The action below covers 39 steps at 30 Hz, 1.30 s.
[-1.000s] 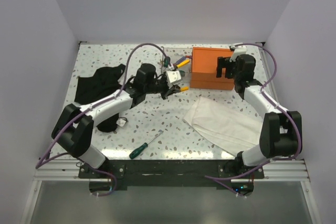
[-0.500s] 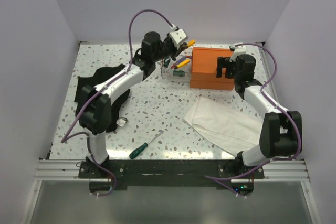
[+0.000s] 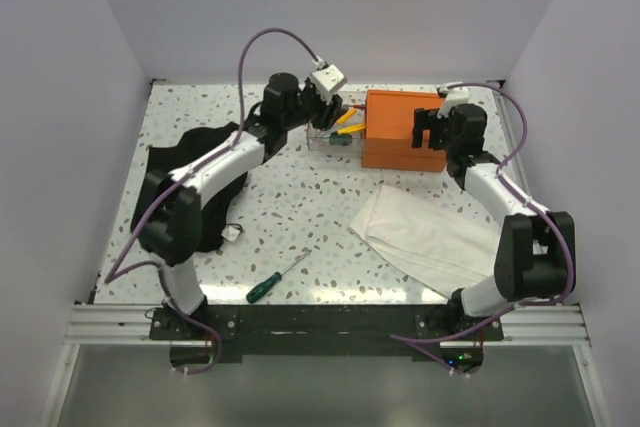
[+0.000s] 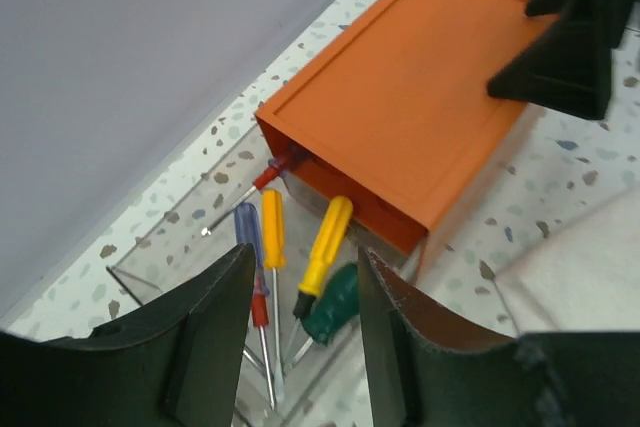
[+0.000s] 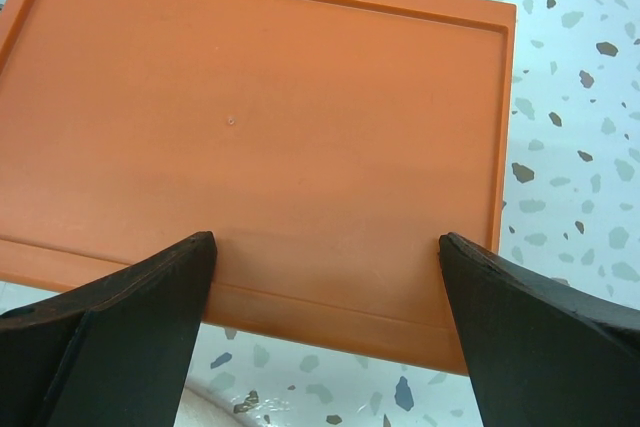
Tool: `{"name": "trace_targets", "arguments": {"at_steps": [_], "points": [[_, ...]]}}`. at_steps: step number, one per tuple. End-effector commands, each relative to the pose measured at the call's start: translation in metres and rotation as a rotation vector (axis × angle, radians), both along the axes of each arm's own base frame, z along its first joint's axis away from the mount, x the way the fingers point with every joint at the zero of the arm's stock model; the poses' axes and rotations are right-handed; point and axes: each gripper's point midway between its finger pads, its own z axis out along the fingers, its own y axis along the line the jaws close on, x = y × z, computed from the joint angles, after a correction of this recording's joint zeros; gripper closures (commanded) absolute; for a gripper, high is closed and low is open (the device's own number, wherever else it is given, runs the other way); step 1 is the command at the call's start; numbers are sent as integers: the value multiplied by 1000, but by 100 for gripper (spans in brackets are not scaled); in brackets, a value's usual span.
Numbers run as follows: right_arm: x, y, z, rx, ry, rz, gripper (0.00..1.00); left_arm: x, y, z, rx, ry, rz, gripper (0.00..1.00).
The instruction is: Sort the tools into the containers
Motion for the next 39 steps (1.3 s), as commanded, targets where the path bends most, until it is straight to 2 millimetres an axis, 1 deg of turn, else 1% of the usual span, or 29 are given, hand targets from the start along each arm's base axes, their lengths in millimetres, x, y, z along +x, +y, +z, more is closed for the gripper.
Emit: {"name": "trace_targets", "arguments": {"at_steps": [1, 3, 4, 6, 7, 8, 9, 10, 12, 13, 15, 16, 17, 18, 19, 20, 22, 24, 27, 28, 29, 30, 31, 34, 36, 37, 38, 39], "points": [[-53, -7, -92, -83, 351, 32, 2, -90, 36, -5, 105, 104, -120, 50], [-52, -7, -93, -85, 355, 32, 2, -118, 52, -37, 195, 226, -140, 51], [-50, -7, -93, -84, 355, 33, 2, -144, 70, -67, 268, 355, -134, 51], [-49, -7, -94, -83, 361, 33, 1, -170, 89, -91, 350, 469, -138, 50], [-48, -7, -95, -84, 366, 33, 2, -197, 105, -112, 440, 568, -180, 50], [-48, -6, -96, -83, 371, 36, 2, -211, 112, -121, 483, 618, -212, 50], [-48, -7, -97, -85, 375, 34, 2, -228, 115, -126, 503, 669, -283, 49], [-47, -7, -97, -86, 374, 37, 2, -253, 128, -138, 581, 752, -357, 49], [-47, -6, -101, -88, 384, 44, 2, -273, 138, -147, 640, 825, -409, 48], [-46, -6, -100, -90, 382, 44, 2, -289, 144, -157, 704, 885, -433, 48], [-45, -6, -101, -92, 388, 46, 2, -299, 149, -168, 758, 928, -427, 47], [-43, -6, -100, -95, 385, 48, 2, -308, 147, -174, 779, 943, -436, 47], [-44, -6, -102, -99, 392, 49, 2, -310, 146, -178, 795, 936, -428, 47], [-43, -7, -101, -106, 390, 49, 2, -312, 145, -183, 851, 903, -417, 47], [-42, -8, -101, -110, 391, 49, 2, -313, 143, -188, 863, 910, -405, 47], [-42, -9, -101, -113, 393, 46, 2, -315, 142, -191, 873, 911, -411, 46], [-43, -8, -103, -117, 399, 51, 2, -313, 143, -196, 902, 904, -385, 45], [-44, -8, -103, -115, 400, 53, 2, -314, 143, -199, 906, 911, -390, 42], [-47, -8, -106, -113, 409, 55, 2, -319, 140, -206, 937, 938, -417, 42], [-49, -8, -106, -113, 412, 55, 2, -319, 142, -212, 958, 956, -404, 42], [-49, -8, -106, -115, 412, 55, 2, -316, 148, -218, 1001, 954, -365, 41], [-50, -8, -107, -115, 414, 55, 2, -313, 148, -224, 1009, 957, -342, 42], [-50, -8, -109, -116, 418, 54, 2, -317, 150, -231, 1018, 992, -323, 42], [-50, -8, -110, -117, 421, 55, 2, -325, 145, -240, 1072, 986, -343, 42], [-50, -8, -111, -114, 426, 58, 2, -323, 142, -244, 1090, 952, -332, 42], [-49, -7, -111, -111, 423, 58, 2, -322, 143, -247, 1096, 953, -317, 42], [-48, -7, -112, -110, 425, 58, 2, -317, 145, -251, 1120, 934, -287, 43], [-48, -6, -112, -107, 425, 59, 2, -314, 144, -255, 1120, 923, -268, 46]]}}
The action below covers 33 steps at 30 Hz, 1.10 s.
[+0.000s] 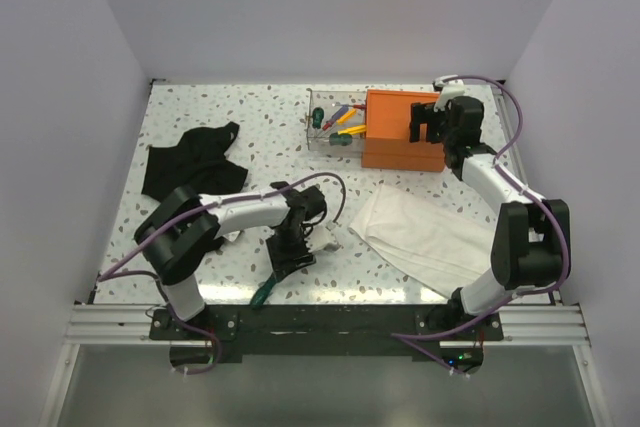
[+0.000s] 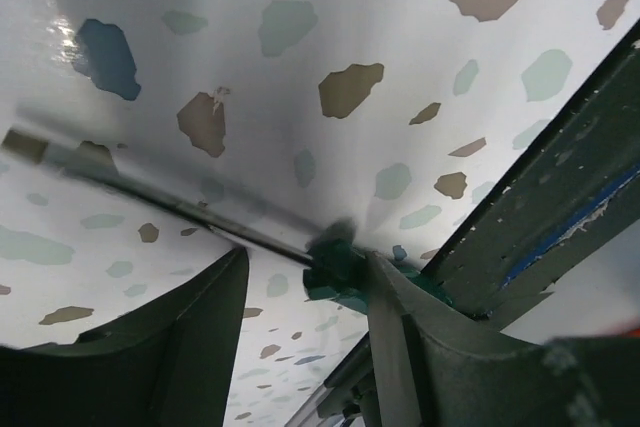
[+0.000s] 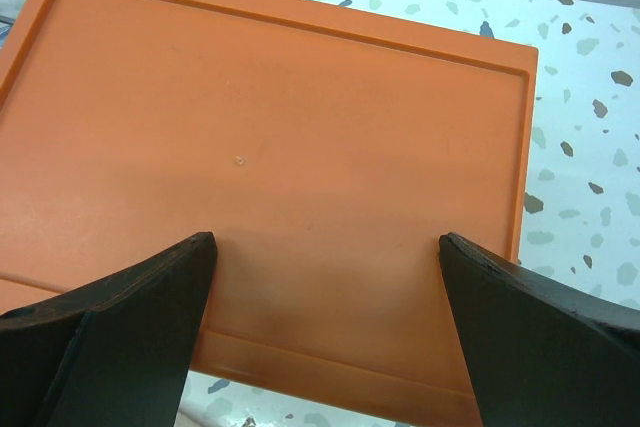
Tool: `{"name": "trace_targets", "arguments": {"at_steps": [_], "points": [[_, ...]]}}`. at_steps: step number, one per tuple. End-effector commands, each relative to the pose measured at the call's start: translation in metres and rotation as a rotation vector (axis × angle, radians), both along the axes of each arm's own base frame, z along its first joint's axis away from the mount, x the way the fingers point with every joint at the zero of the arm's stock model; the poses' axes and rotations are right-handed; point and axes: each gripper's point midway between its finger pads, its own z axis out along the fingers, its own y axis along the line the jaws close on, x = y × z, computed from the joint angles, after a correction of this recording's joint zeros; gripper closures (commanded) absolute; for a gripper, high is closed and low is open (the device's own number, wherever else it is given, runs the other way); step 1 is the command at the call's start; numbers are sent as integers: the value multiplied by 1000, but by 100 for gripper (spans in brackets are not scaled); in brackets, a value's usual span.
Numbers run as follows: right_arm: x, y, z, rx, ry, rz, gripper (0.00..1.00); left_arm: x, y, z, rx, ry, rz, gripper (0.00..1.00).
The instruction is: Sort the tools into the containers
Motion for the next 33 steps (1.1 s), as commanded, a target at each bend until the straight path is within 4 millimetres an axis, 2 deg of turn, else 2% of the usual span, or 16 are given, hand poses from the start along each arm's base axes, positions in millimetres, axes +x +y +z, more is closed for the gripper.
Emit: {"name": "trace_targets", "arguments": {"at_steps": [1, 5, 8, 11, 12, 13, 14, 17, 20, 26, 27, 28, 29, 31, 32, 33], "points": [[-66, -11, -110, -100, 415, 22, 2, 16, 1, -25, 76, -87, 44, 47], [-60, -10, -106, -98, 409, 22, 2, 21, -12, -32, 77, -73, 96, 50], [-58, -11, -104, -104, 405, 19, 2, 23, -15, -38, 77, -68, 105, 58], [-57, -11, -102, -99, 398, 19, 2, 23, -21, -43, 78, -34, 99, 71], [-57, -11, -102, -97, 398, 17, 2, 28, -26, -42, 68, -35, 97, 83], [-57, -10, -101, -96, 395, 19, 2, 31, -29, -42, 62, -37, 96, 88], [-57, -11, -100, -98, 392, 17, 2, 36, -31, -41, 53, -39, 100, 99], [-57, -12, -97, -101, 386, 15, 2, 59, -44, -26, -10, -48, 120, 100], [-58, -13, -94, -105, 378, 13, 2, 90, -63, 8, -167, -60, 157, 100], [-61, -14, -89, -110, 361, 13, 2, 154, -92, 110, -453, -232, 156, 100], [-63, -14, -90, -111, 364, 12, 2, 176, -102, 140, -521, -314, 163, 100], [-63, -14, -89, -113, 360, 13, 2, 190, -106, 157, -561, -364, 174, 100], [-63, -14, -87, -113, 354, 15, 2, 218, -113, 192, -640, -462, 192, 100], [-66, -14, -89, -116, 359, 14, 2, 247, -119, 219, -709, -537, 234, 100], [-67, -15, -88, -115, 356, 13, 2, 276, -124, 244, -766, -628, 250, 100], [-68, -15, -89, -116, 359, 14, 2, 290, -126, 256, -790, -672, 252, 100]]}}
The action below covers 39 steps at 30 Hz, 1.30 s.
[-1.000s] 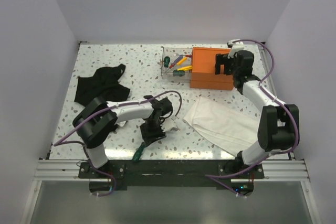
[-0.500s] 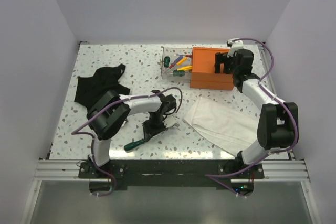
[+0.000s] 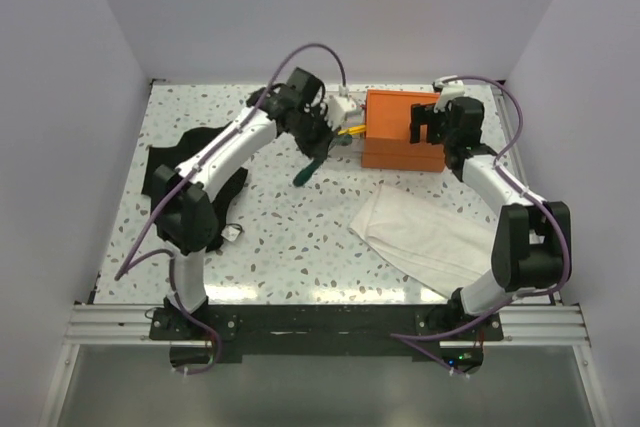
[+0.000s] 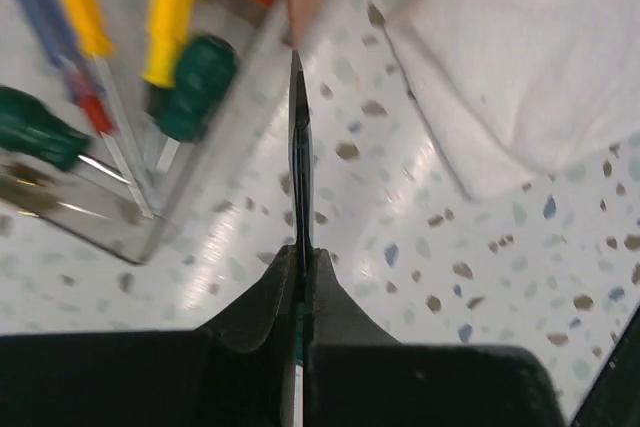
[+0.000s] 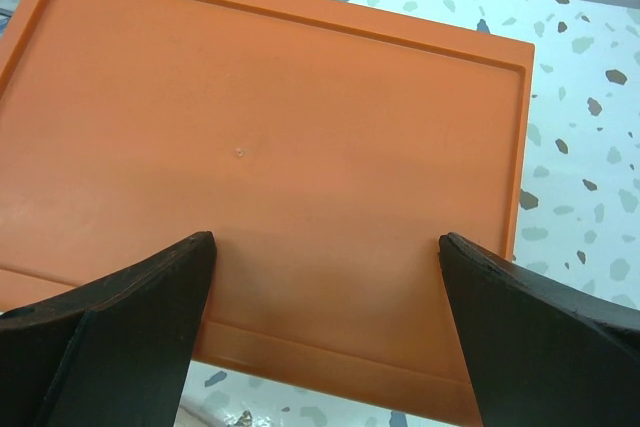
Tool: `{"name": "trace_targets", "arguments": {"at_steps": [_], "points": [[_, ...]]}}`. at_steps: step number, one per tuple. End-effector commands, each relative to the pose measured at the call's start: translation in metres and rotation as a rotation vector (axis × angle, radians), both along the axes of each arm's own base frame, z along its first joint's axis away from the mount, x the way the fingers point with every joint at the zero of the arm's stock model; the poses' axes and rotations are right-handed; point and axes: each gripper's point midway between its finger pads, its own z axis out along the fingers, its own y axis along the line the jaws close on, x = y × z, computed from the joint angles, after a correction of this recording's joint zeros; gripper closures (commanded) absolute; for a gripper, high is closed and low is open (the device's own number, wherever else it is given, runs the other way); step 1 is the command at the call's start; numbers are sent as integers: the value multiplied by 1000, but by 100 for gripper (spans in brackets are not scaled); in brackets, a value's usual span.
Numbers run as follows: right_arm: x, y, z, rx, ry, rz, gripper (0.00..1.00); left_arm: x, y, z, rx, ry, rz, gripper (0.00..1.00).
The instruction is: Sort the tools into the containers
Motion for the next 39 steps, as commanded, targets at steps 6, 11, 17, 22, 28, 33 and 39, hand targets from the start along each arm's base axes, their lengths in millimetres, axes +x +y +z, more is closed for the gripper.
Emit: {"name": "trace_targets", "arguments": {"at_steps": [6, 11, 17, 22, 28, 33, 39], "points": [[-68, -14, -89, -107, 359, 13, 2, 138, -32, 153, -296, -560, 69, 100], [-70, -14, -87, -110, 351, 12, 1, 161, -43, 125, -314, -553, 113, 100], [-74, -16, -87, -115, 351, 12, 1, 161, -42, 98, -269, -495, 145, 100], [-75, -16, -90, -113, 351, 13, 1, 145, -32, 74, -205, -425, 128, 100], [-74, -15, -92, -105, 356, 13, 2, 134, -28, 57, -159, -358, 151, 68], [-73, -15, -93, -110, 362, 14, 2, 150, -22, 96, -198, -467, 246, 42], [-73, -14, -93, -104, 358, 18, 1, 168, -8, 171, -305, -650, 365, 39]]}}
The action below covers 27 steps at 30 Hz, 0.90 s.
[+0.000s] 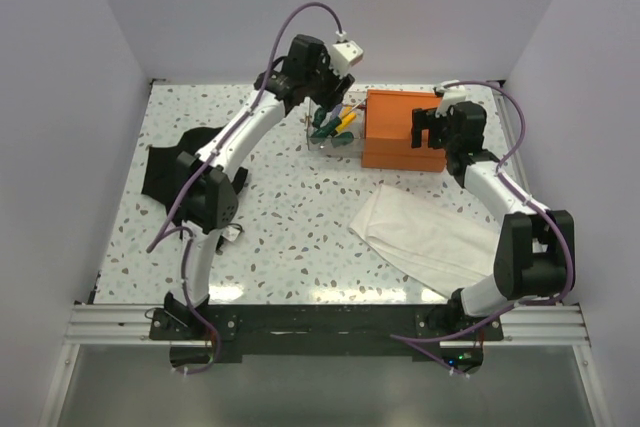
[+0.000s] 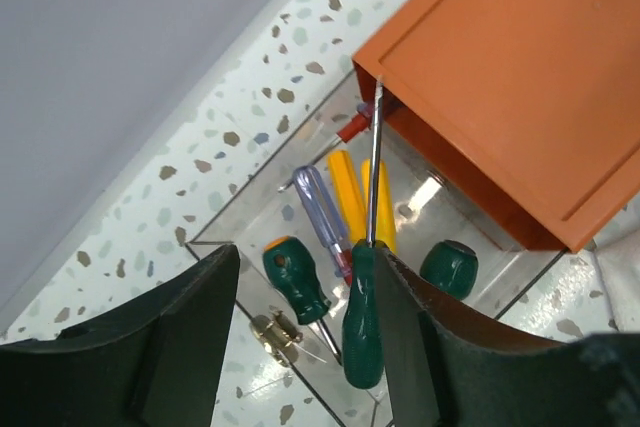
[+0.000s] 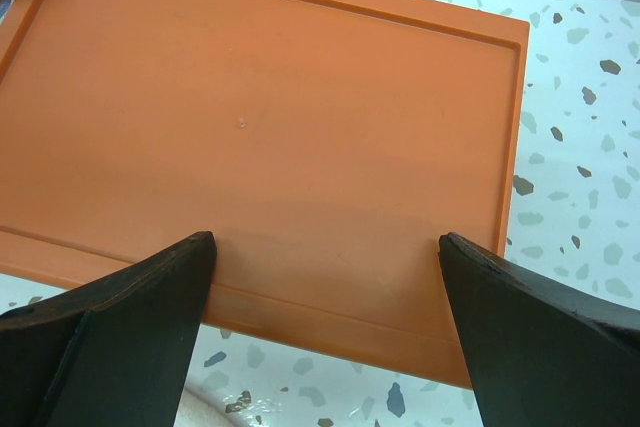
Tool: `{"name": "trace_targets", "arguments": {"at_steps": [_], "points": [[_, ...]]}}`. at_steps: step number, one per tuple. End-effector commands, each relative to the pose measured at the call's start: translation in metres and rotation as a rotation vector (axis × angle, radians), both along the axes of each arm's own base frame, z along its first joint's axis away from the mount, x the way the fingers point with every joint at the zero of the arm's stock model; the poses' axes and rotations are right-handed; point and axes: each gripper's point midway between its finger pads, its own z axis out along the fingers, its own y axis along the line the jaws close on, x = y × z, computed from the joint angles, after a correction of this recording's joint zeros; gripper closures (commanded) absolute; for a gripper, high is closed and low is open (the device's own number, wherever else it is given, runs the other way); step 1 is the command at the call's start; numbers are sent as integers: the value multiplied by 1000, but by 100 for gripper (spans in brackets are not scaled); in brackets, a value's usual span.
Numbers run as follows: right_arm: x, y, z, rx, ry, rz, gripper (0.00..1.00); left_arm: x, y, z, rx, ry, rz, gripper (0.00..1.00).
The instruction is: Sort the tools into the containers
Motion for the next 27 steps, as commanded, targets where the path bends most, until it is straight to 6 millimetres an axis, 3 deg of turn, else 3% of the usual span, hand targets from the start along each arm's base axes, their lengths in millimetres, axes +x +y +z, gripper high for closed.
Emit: {"name": "trace_targets", "arguments": {"at_steps": [1, 4, 6, 8, 11, 12, 13, 14, 18, 22, 27], "points": [[-60, -13, -94, -98, 364, 9, 1, 11, 18, 129, -163, -280, 111, 39], [-61, -14, -94, -104, 365, 8, 1, 1, 10, 129, -182, -276, -7, 41], [-63, -13, -95, -104, 366, 11, 1, -11, -3, 111, -186, -235, -111, 43], [-64, -13, -97, -103, 369, 12, 1, -16, -4, 105, -206, -209, -111, 49], [-65, -15, -94, -105, 365, 9, 1, -3, 15, 86, -189, -179, 23, 92], [-65, -14, -94, -110, 364, 12, 1, 3, 33, 77, -187, -174, 66, 100], [-66, -15, -95, -112, 366, 10, 1, 7, 43, 72, -208, -156, 88, 100], [-67, -16, -94, -114, 364, 10, 1, 16, 68, 67, -222, -142, 131, 100], [-71, -17, -97, -114, 369, 10, 1, 27, 110, 23, -238, -20, 191, 100], [-74, -15, -101, -108, 381, 19, 2, 25, 115, -8, -212, 21, 156, 100], [-70, -14, -102, -109, 393, 24, 2, 26, 94, -37, -246, 88, 82, 100]]}}
